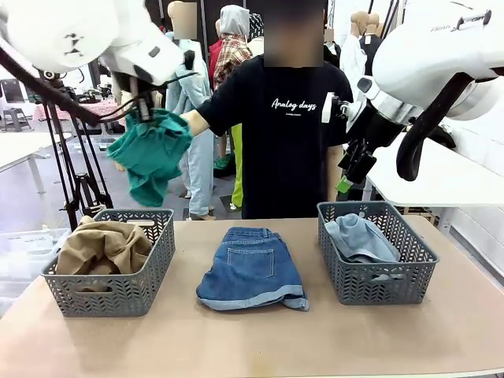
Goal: Sort the tops and bottoms.
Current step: Sort the clothes according to human instructions.
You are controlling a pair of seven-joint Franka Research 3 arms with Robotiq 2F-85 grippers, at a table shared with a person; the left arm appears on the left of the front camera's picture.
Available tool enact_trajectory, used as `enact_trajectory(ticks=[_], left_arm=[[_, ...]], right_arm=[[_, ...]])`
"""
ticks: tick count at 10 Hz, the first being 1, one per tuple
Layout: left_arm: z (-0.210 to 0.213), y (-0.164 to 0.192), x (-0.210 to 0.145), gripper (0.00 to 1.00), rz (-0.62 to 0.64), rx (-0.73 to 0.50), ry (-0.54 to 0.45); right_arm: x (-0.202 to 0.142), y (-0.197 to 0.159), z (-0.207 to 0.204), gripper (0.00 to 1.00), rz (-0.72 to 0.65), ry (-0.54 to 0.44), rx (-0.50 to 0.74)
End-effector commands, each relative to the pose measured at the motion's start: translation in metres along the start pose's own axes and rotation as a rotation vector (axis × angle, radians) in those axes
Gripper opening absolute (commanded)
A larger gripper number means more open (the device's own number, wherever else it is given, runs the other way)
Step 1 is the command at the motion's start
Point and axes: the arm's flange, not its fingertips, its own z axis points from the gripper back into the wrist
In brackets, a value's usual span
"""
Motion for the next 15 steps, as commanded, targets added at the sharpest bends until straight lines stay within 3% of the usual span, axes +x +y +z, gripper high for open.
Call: enact_trajectory(ticks=[1, 5, 6, 7, 11, 14, 15], left_arm=[[-0.019, -0.011, -0.047, 0.00, 0.118, -0.089, 0.052], [-0.046, -0.027, -0.107, 0.00, 0.287, -0.155, 0.113], [-0.049, -0.027, -0.106, 0.00, 0.298, -0.156, 0.100], [-0.050, -0.018, -0.103, 0.00, 0.222, -0.152, 0.121], [-0.062, -0.023, -0.104, 0.00, 0.276, -0.207, 0.106], [-0.107, -0.009, -0.139, 0.00, 0.513, -0.294, 0.004], [-0.124, -0.007, -0.151, 0.00, 0.551, -0.295, 0.042]], right_arm=[[0.000, 0.001, -0.002, 1.00, -0.009, -0.002, 0.007], [0.000, 0.001, -0.002, 1.00, -0.009, -0.002, 0.007], [0.000, 0.001, -0.002, 1.00, -0.009, -0.002, 0.007], [0.000, 0.001, -0.002, 1.00, -0.009, -0.002, 0.007], [0.000, 0.001, -0.002, 1.00, -0.009, -0.002, 0.007], [0.000, 0.001, -0.002, 1.00, -0.009, -0.002, 0.007], [0.000, 0.001, -0.002, 1.00, -0.009, -0.002, 0.007]])
